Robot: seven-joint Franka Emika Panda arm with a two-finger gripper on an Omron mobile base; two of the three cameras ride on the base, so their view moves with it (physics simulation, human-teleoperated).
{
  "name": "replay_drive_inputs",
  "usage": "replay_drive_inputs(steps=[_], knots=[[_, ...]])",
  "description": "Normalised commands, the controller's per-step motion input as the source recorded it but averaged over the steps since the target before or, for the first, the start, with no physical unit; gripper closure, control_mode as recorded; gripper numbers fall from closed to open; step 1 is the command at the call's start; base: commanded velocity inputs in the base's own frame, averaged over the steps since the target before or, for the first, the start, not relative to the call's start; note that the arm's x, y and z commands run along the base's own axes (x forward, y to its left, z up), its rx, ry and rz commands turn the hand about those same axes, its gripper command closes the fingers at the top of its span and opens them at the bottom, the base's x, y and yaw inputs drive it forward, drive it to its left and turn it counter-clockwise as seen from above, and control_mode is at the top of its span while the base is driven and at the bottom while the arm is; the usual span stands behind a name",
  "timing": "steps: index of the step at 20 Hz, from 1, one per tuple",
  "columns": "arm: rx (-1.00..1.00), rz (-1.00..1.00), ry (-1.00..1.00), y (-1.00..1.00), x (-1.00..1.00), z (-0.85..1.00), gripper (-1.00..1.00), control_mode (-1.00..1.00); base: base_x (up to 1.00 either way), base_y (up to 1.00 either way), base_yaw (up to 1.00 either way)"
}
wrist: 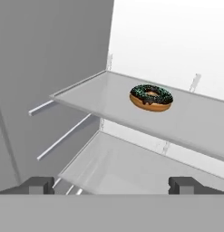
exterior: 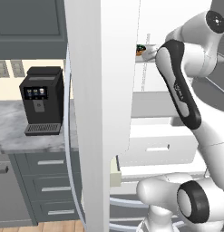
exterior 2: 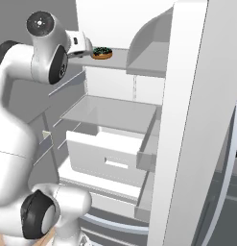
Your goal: Take the donuts from the fridge and place them on the empty tray on the dining counter.
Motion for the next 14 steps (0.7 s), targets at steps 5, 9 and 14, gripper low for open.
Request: replay_drive_inputs(steps=[5,9,14], knots=[[0.0,0.12,0.04,0.02,0.48,-0.08,-1.0,-1.0,0.0,0.0,0.0],[0.0,0.1,0.08,0.11,0.67,-0.08,-1.0,-1.0,0.0,0.0,0.0],[0.0,0.07,0.01,0.03,0.74,-0.01,-1.0,-1.0,0.0,0.0,0.0]])
